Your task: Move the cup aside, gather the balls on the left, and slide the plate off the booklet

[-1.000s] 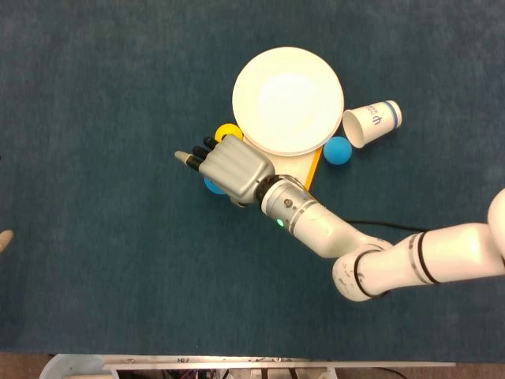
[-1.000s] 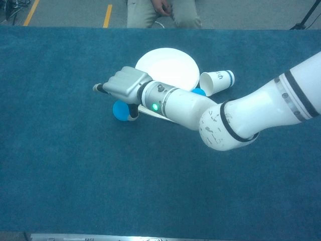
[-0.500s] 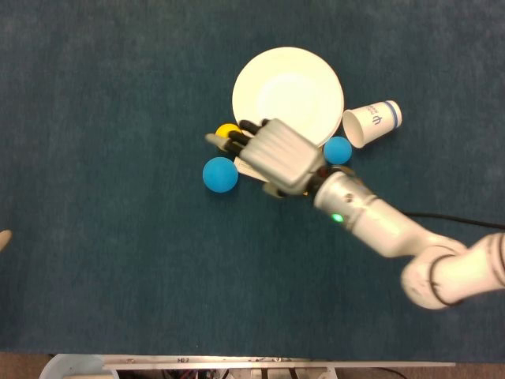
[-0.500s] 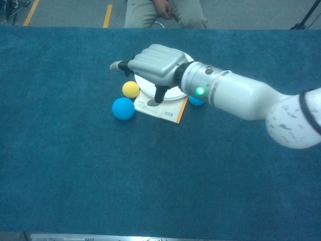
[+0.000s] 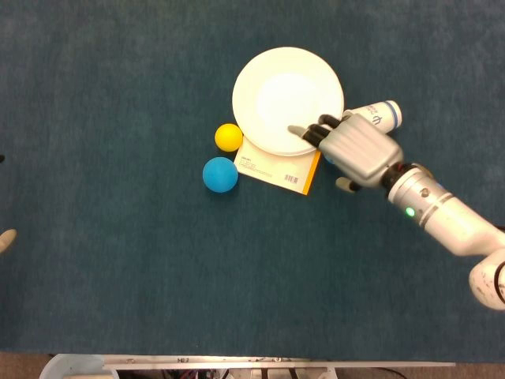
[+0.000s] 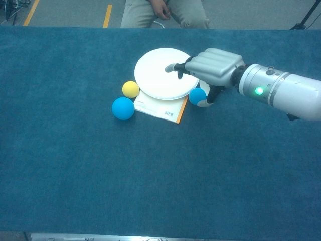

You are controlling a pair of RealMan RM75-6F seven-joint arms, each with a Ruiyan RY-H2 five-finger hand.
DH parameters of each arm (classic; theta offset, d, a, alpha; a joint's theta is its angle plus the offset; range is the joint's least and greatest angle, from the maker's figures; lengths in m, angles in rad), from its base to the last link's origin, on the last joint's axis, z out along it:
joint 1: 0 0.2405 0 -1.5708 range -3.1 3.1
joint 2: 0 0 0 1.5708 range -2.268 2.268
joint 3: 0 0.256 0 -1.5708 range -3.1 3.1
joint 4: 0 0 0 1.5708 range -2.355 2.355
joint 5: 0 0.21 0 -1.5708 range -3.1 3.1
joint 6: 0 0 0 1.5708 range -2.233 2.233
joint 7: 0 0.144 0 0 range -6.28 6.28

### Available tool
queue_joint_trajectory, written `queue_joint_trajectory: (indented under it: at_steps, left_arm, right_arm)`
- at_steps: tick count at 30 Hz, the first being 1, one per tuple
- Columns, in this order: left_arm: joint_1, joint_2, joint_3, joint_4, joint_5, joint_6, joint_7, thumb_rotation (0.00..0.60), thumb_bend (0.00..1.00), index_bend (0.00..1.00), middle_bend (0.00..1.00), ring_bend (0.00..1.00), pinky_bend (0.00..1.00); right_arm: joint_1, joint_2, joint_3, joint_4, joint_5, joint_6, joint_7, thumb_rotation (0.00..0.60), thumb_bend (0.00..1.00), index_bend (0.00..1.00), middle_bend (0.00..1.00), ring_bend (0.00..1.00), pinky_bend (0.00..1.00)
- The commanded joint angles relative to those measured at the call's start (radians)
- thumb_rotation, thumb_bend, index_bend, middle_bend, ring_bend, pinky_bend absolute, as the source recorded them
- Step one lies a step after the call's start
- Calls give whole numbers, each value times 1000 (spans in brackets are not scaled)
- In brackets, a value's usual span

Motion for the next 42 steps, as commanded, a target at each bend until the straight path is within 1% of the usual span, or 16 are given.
queue_joint_trajectory:
  at_steps: [1,6,11,15,22,26,30,37,42]
  left_arm:
    - [-1,-1,0,1,-1,-1,0,600,184,149,106,52,50]
    - [-1,-4,1,1,-3,-4,0,600,184,149,106,52,51]
    - [-2,-5,1,1,-5,-6,0,600,184,149,106,52,50]
    - [-3,-7,1,1,-4,-6,0,600,184,149,106,52,50]
    - [-6,-12,-1,4,-6,-10,-2,600,184,149,106,52,50]
    - [-6,-15,-2,6,-6,-9,-6,600,184,149,106,52,50]
    - [-4,-16,-3,9,-9,-5,-12,600,184,149,106,52,51]
    - [0,-17,-3,20,-11,3,-25,600,184,149,106,52,50]
    - [2,-20,-3,25,-9,7,-32,600,184,149,106,52,50]
  right_arm:
    - [-10,-18,2,58,15,-24,4,600,152,103,281,194,492]
    - [-15,-47,5,121,34,-55,-2,600,136,103,281,194,492]
    - [-16,-72,8,158,49,-77,-11,600,112,105,281,194,492]
    - [-16,-86,11,169,47,-80,-26,600,111,113,283,200,492]
    - [-15,-112,21,182,43,-74,-59,600,110,178,311,238,492]
    - [-9,-126,29,185,50,-74,-82,600,111,188,314,242,492]
    - [-3,-138,26,193,64,-77,-114,600,111,204,321,250,492]
    - [-8,-156,23,214,80,-70,-140,600,112,261,355,266,492]
    - [-12,-180,24,247,82,-61,-155,600,113,273,355,266,492]
